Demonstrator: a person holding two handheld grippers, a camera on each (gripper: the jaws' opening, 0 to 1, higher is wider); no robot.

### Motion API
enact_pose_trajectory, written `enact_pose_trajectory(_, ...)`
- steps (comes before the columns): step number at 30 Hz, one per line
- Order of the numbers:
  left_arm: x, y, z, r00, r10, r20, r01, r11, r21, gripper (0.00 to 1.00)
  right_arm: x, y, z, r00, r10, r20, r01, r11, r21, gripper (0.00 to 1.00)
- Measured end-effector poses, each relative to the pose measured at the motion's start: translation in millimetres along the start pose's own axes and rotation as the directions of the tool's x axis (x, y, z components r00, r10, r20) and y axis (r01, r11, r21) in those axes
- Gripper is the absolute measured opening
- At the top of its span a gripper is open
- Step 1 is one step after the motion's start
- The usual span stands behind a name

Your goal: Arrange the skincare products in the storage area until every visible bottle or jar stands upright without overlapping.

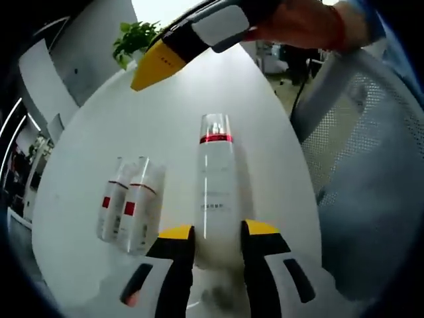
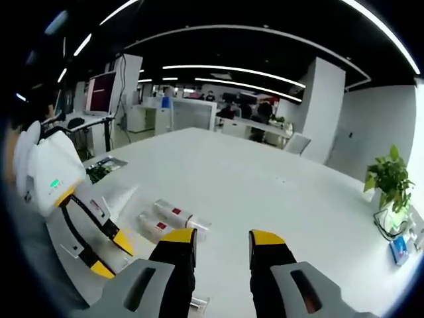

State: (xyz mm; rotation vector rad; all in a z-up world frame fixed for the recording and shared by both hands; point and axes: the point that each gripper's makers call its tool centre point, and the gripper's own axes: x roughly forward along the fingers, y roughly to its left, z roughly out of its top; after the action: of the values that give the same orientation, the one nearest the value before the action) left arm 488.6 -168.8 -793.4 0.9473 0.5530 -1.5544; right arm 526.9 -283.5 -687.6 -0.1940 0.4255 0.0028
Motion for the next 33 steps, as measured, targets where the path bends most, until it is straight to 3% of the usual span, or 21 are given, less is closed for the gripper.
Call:
enact_pose_trajectory(10,-18,-23.6,-23.2,0.999,-0.006,-0.039,0.004,0.999,-0.034,0.31,2,21,0.7,0.996,0.091,-0.004,-0.091,0.995,-0.027,0.28)
enact_pose_trajectory(14,-27,-29.7,-33.6,0.999,0.018,-0.03,-0.02,0.998,-0.051,0.31,2,33,0.7,0.992,0.13,-0.01,-0.13,0.99,-0.055,0.29)
enact_pose_trajectory(17,-31,-32.7,-39.8,0.999,0.022,-0.032,-0.024,0.998,-0.055,0.31,2,42,-0.3,0.984,0.178,-0.016,-0.179,0.982,-0.056,0.29)
enact_pose_trajectory(20,-37,-36.0,-48.2,0.999,0.015,-0.039,-0.017,0.999,-0.036,0.31,2,60,-6.3,0.963,0.265,-0.045,-0.268,0.961,-0.068,0.29)
enact_pose_trajectory(22,-42,-37.9,-55.5,0.999,0.003,-0.046,-0.004,1.0,-0.03,0.31,0,77,-13.5,0.935,0.347,-0.079,-0.352,0.935,-0.054,0.29)
enact_pose_trajectory(24,-47,-40.3,-63.4,0.998,-0.007,-0.062,0.007,1.0,-0.016,0.31,-5,101,-18.7,0.878,0.47,-0.094,-0.472,0.881,-0.008,0.28)
enact_pose_trajectory(26,-51,-41.2,-70.7,0.997,-0.008,-0.077,0.008,1.0,-0.011,0.31,-13,120,-21.0,0.82,0.562,-0.106,-0.566,0.824,-0.012,0.28)
enact_pose_trajectory(27,-54,-41.7,-74.4,0.997,-0.01,-0.081,0.01,1.0,-0.01,0.31,-18,132,-22.8,0.786,0.607,-0.116,-0.614,0.789,-0.031,0.28)
enact_pose_trajectory(28,-55,-41.8,-76.6,0.997,-0.012,-0.082,0.011,1.0,-0.013,0.31,-22,139,-25.1,0.762,0.634,-0.132,-0.644,0.763,-0.053,0.28)
enact_pose_trajectory(29,-57,-41.8,-78.7,0.996,-0.012,-0.083,0.011,1.0,-0.017,0.31,-29,152,-31.0,0.718,0.676,-0.167,-0.694,0.715,-0.088,0.28)
enact_pose_trajectory(31,-60,-42.1,-83.5,0.996,-0.01,-0.084,0.007,0.999,-0.032,0.31,-38,166,-43.3,0.669,0.706,-0.234,-0.741,0.656,-0.143,0.3)
enact_pose_trajectory(33,-62,-43.0,-87.9,0.996,-0.001,-0.09,-0.002,0.999,-0.036,0.3,-46,178,-63.1,0.622,0.708,-0.335,-0.782,0.578,-0.233,0.34)
